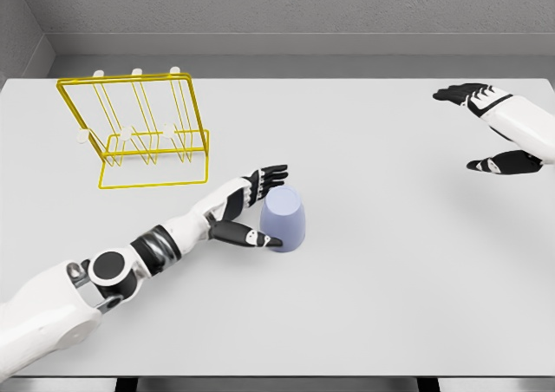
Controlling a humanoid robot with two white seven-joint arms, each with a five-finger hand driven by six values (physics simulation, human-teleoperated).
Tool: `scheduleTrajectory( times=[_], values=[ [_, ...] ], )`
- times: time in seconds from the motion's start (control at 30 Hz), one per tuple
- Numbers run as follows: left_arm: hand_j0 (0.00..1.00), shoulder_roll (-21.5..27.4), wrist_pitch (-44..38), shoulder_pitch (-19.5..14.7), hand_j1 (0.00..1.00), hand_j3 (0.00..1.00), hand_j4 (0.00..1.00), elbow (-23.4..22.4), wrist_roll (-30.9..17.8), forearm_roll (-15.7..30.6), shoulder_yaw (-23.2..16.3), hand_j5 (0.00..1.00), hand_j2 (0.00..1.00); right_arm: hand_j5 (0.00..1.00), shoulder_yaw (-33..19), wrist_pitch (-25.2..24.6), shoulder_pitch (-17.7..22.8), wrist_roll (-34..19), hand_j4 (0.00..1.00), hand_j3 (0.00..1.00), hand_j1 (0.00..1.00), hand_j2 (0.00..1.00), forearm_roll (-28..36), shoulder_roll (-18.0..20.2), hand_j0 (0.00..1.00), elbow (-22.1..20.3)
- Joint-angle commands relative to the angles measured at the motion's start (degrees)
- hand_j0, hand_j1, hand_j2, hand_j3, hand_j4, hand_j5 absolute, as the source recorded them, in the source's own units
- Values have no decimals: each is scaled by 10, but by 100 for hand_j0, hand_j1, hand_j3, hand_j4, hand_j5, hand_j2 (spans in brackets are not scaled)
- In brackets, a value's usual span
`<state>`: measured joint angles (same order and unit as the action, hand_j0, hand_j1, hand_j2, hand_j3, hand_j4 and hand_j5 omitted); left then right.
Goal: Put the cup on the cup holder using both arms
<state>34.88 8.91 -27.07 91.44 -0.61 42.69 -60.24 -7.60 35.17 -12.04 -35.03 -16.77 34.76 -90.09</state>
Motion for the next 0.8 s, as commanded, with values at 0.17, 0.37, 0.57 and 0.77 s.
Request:
scheduleTrajectory(
  times=[0.17,0.37,0.57,0.77],
  values=[
    [100,-3,-5,0,100,100,100,-4,0,0,-2,100,100,100,0,-2,0,0,100,100,100,100,4,0,100,0],
    [84,-5,0,0,84,84,84,-4,0,1,-9,84,84,100,-5,-2,3,0,100,100,100,100,4,0,100,1],
    [66,-12,2,-1,66,66,66,-3,0,-1,-9,66,66,100,-8,-2,6,0,100,100,100,100,4,0,100,0],
    [61,-19,2,-4,61,61,61,-4,0,0,-8,61,61,100,-8,-2,7,0,100,100,100,100,4,0,100,0]
  ],
)
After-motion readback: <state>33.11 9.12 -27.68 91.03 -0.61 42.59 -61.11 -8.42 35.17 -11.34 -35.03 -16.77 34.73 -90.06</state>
